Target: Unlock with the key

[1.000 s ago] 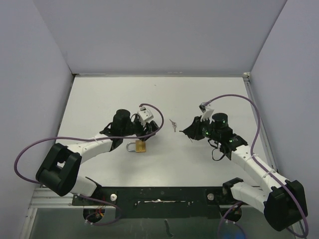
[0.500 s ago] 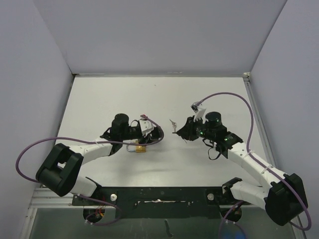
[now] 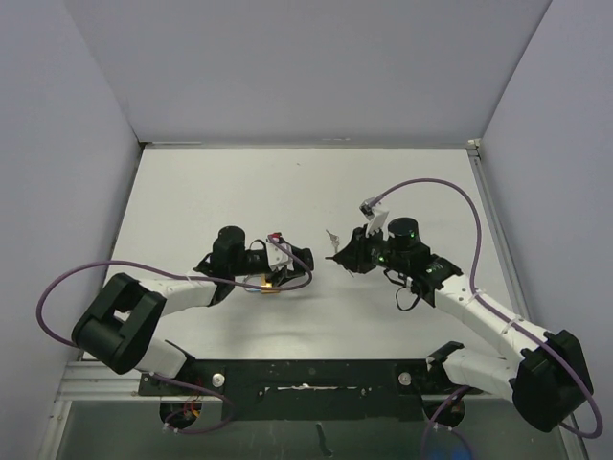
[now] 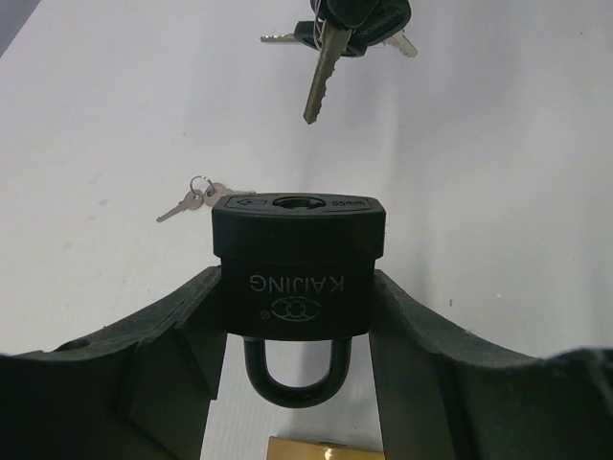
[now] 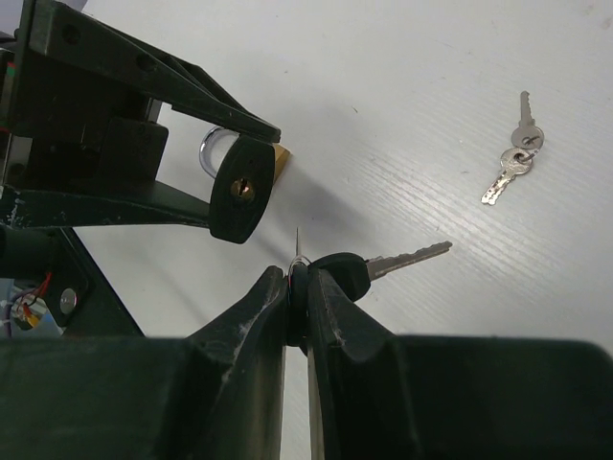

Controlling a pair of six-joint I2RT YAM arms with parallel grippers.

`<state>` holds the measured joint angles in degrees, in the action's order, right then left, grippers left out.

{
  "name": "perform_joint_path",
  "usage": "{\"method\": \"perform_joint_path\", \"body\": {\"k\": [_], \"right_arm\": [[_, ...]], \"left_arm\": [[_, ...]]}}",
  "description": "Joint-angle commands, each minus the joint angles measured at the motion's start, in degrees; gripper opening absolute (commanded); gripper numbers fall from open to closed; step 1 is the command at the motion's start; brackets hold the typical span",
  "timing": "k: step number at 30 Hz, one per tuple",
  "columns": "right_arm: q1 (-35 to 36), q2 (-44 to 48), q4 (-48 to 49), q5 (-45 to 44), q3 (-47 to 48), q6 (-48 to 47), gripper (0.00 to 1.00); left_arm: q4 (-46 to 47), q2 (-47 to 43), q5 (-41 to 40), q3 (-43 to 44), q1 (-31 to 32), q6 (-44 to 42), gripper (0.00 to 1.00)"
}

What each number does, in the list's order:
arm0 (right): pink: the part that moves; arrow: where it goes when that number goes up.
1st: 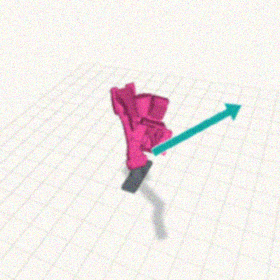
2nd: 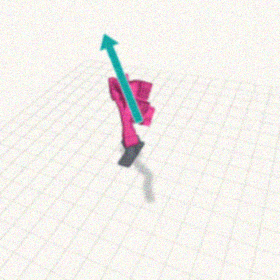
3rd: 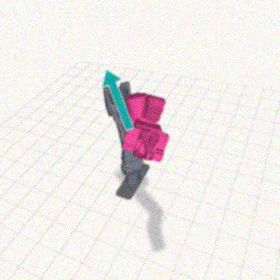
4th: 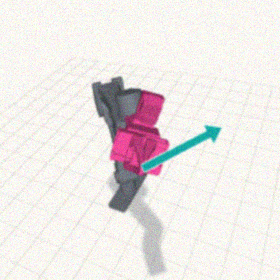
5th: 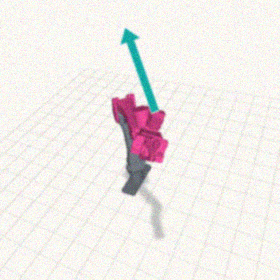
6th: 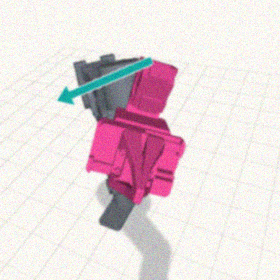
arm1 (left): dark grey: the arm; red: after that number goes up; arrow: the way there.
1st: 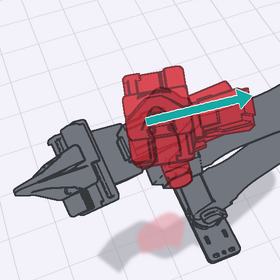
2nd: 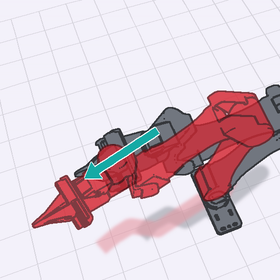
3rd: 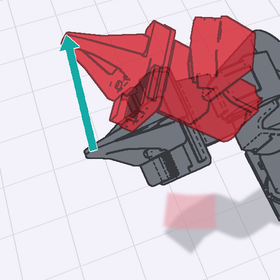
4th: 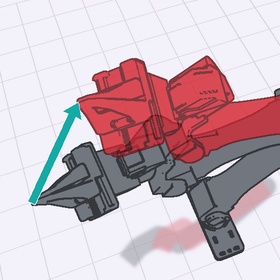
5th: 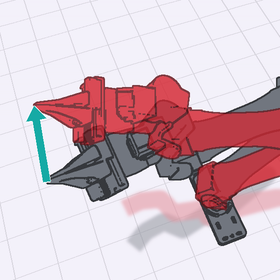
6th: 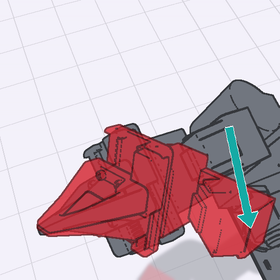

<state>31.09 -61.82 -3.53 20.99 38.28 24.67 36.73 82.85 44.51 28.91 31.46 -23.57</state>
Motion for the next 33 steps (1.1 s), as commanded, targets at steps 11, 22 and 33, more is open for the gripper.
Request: {"method": "perform_joint_path", "body": {"k": [11, 22, 33], "right_arm": [[5.1, -1.6, 5.1, -3.3, 4.6, 0.6, 0.0], [6.8, -2.5, 4.9, -4.6, 5.0, 0.2, 0.0], [7.2, -3.1, 5.2, -4.6, 4.5, 0.5, 0.0]], "left_arm": [[8.7, -0.3, 0.6, 1.2, 2.2, -3.6, 0.0], [7.0, -1.7, -1.9, 1.2, 3.7, -5.7, 0.0], [7.0, -2.9, -3.1, 1.2, 4.4, -6.0, 0.0]]}}
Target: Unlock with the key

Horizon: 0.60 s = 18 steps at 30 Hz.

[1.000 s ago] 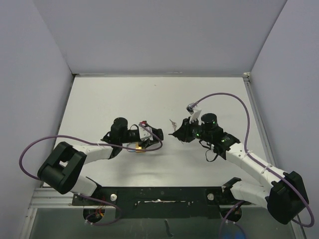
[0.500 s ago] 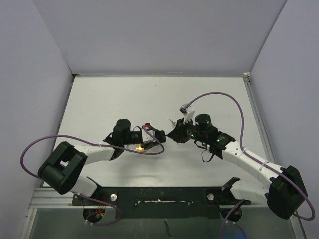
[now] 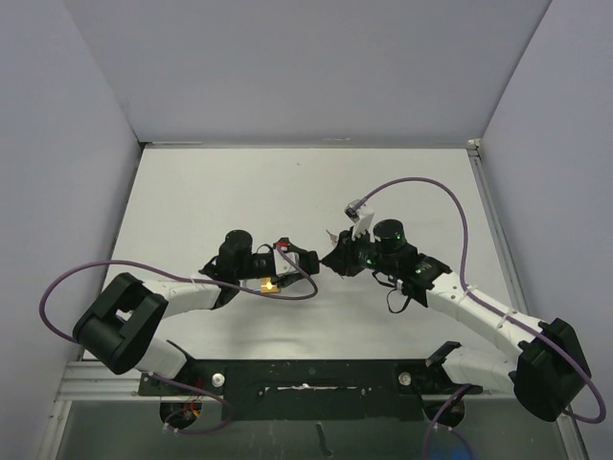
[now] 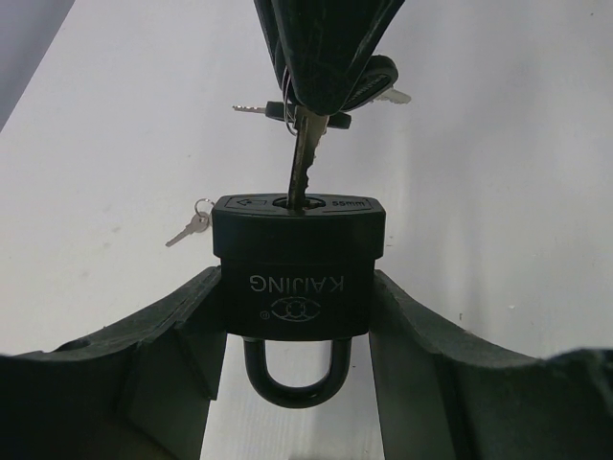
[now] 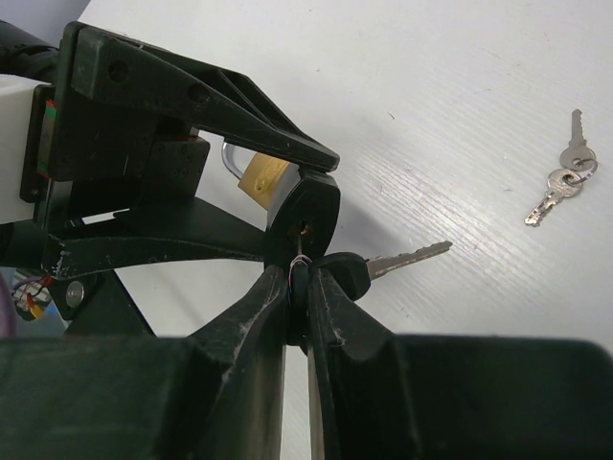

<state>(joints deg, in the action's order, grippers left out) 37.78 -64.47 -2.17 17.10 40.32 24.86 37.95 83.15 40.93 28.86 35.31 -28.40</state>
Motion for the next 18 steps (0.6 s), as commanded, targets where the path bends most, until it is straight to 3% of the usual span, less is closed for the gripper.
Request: {"method": "perform_joint_path", "body": {"k": [1, 18], "right_arm": [[0.6, -0.6, 3.9, -0.8, 2.5, 0.3, 0.0], [0.6, -3.4, 2.5, -1.8, 3.6, 2.4, 0.0]], "left_arm": [[5.7, -3.2, 0.4, 1.3, 0.7, -1.2, 0.0], [14.7, -6.3, -10.1, -2.5, 4.3, -3.0, 0.0]]}}
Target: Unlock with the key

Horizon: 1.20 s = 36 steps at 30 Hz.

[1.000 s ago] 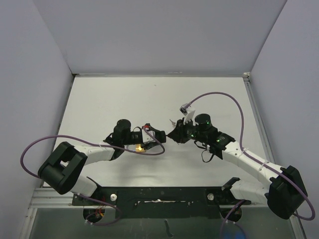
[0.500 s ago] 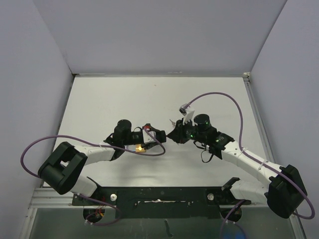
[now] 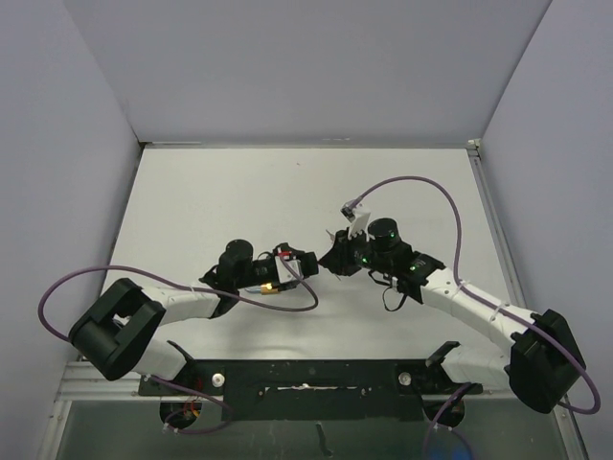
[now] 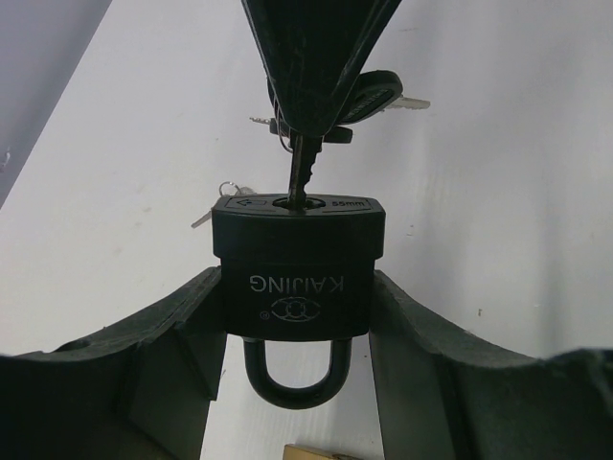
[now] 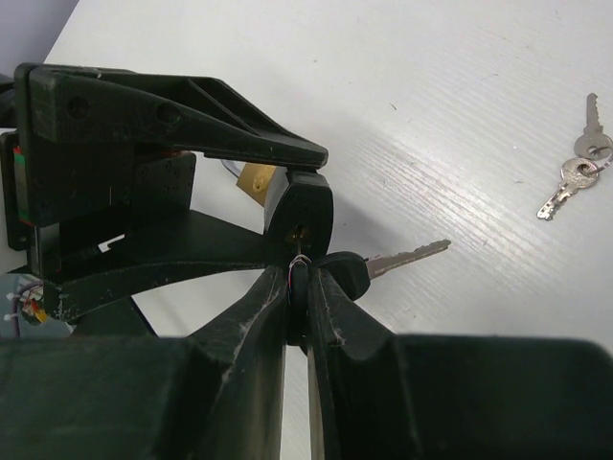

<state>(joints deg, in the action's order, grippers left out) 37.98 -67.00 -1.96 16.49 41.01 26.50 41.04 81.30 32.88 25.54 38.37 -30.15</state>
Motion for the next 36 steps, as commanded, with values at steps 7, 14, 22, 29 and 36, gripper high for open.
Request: {"method": "perform_joint_path", "body": {"k": [7, 14, 22, 29, 36], "right_arm": [[0.5, -2.0, 2.0, -1.1, 3.3, 0.9, 0.0], [0.5, -3.1, 2.6, -0.9, 3.6, 0.8, 0.0], [0.5, -4.6, 1.0, -0.8, 5.0, 1.5, 0.0], [0.6, -6.8, -2.5, -1.7, 7.5, 2.1, 0.0], [0.5, -6.7, -3.2, -2.2, 7.9, -0.9, 0.0]], "left_arm": [[11.7, -4.8, -4.5, 2.4, 1.8, 3.0, 0.0], [13.6, -5.2, -4.2, 3.6, 2.8, 10.2, 0.0], [14.9, -6.8, -5.7, 2.7, 3.9, 9.7, 0.0], [18.2, -8.6, -9.7, 1.8, 3.9, 10.9, 0.0], [14.8, -9.9, -3.7, 3.2, 4.0, 9.5, 0.0]]}}
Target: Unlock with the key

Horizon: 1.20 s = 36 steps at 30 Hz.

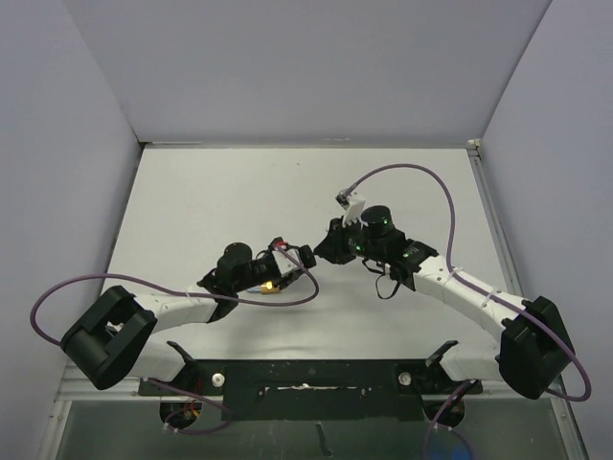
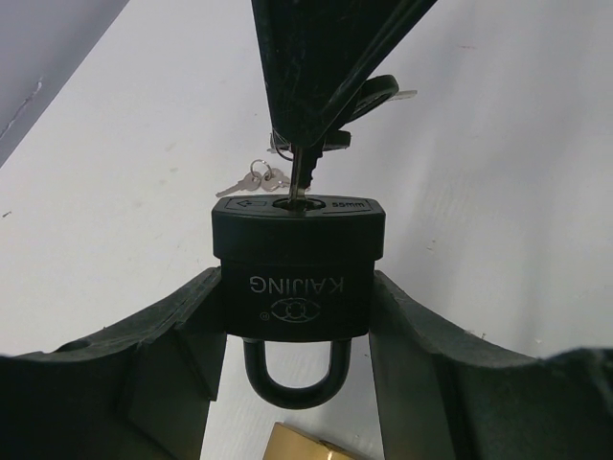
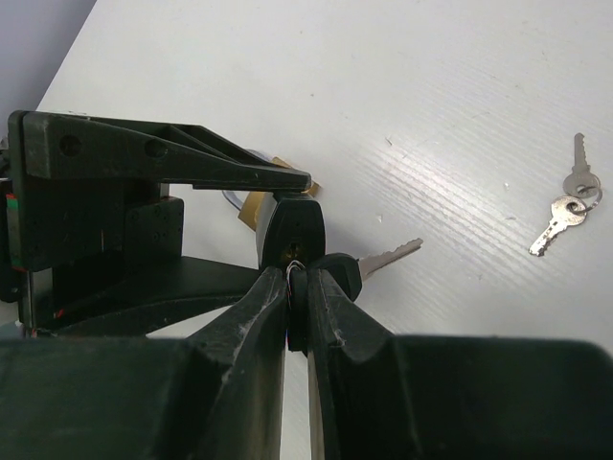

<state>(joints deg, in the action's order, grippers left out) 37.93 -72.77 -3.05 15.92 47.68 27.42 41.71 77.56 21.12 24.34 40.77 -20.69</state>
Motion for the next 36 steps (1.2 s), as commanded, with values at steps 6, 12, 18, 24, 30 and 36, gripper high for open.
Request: {"method": "perform_joint_path", "body": {"k": [6, 12, 18, 24, 30, 36], "right_arm": [[0.6, -0.2, -2.1, -2.4, 1.6, -1.1, 0.0], [0.7, -0.4, -1.2, -0.9, 0.7, -0.3, 0.0], [0.9, 0.8, 0.5, -1.0, -2.5, 1.6, 0.0], [0.9, -0.4, 0.6, -1.2, -1.7, 2.2, 0.0], [0.8, -2.7, 1.1, -1.3, 0.0, 1.4, 0.0], [0.8, -4.3, 1.5, -1.0, 1.2, 0.8, 0.0]], "left_arm": [[12.1, -5.5, 12.3, 5.3, 1.6, 0.6, 0.0], [13.9, -5.8, 9.1, 4.4, 1.6, 1.8, 0.0], [17.9, -7.6, 1.1, 3.3, 1.6, 2.7, 0.0], [21.5, -7.5, 3.4, 2.1, 1.6, 4.1, 0.0], [22.0, -6.0, 9.3, 1.6, 1.6, 4.2, 0.0], [19.2, -5.5, 12.8, 3.1, 1.6, 3.2, 0.0]]}}
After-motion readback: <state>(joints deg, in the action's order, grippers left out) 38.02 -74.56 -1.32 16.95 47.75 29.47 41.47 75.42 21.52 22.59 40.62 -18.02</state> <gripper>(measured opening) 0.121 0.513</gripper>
